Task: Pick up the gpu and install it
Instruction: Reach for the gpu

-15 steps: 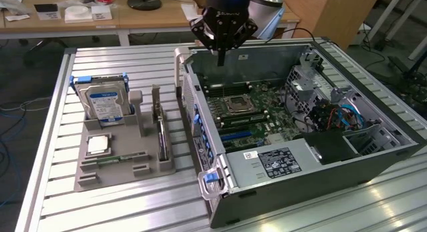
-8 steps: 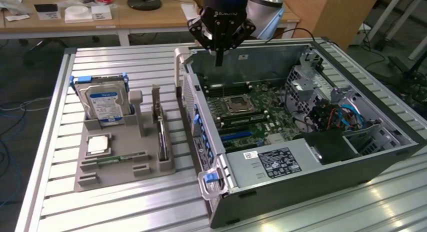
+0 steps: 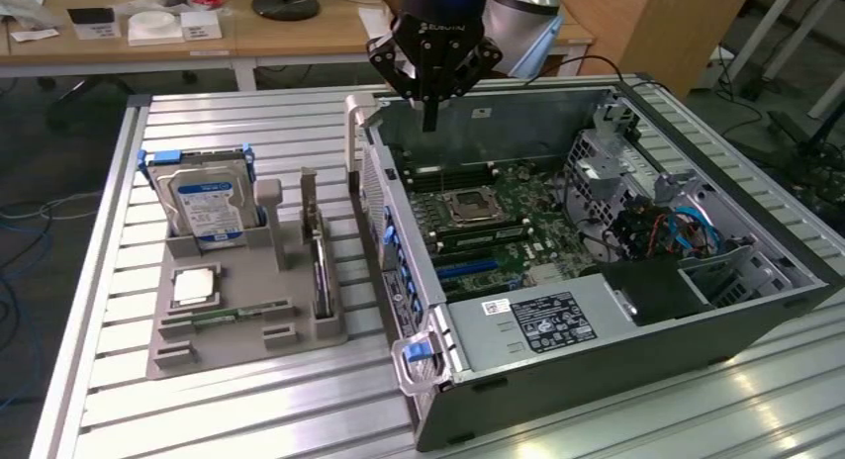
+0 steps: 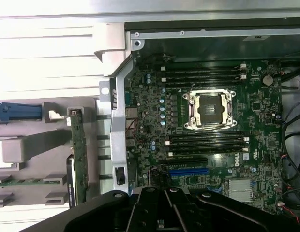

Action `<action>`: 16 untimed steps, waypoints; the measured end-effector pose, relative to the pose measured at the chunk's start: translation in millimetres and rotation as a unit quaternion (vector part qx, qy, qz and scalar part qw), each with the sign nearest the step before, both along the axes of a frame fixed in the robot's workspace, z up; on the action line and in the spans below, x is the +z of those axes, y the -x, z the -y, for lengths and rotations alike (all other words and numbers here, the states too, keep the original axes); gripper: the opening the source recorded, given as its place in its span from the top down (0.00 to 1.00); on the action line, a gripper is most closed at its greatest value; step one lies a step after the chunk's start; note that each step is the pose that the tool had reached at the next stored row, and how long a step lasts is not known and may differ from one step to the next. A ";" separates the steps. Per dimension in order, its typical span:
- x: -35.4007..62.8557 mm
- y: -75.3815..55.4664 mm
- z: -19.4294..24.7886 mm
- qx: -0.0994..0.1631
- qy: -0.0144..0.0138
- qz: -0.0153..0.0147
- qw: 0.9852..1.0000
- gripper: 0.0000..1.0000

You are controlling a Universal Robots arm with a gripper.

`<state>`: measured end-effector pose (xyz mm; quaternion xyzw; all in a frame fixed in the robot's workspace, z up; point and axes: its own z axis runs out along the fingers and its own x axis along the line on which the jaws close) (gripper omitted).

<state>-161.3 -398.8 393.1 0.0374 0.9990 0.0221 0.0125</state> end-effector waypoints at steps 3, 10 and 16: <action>0.0 1.2 0.0 0.000 0.000 0.000 1.000 0.89; -0.2 5.2 0.0 0.000 0.000 0.000 1.000 0.89; -0.4 10.3 0.0 0.000 0.000 0.000 1.000 0.89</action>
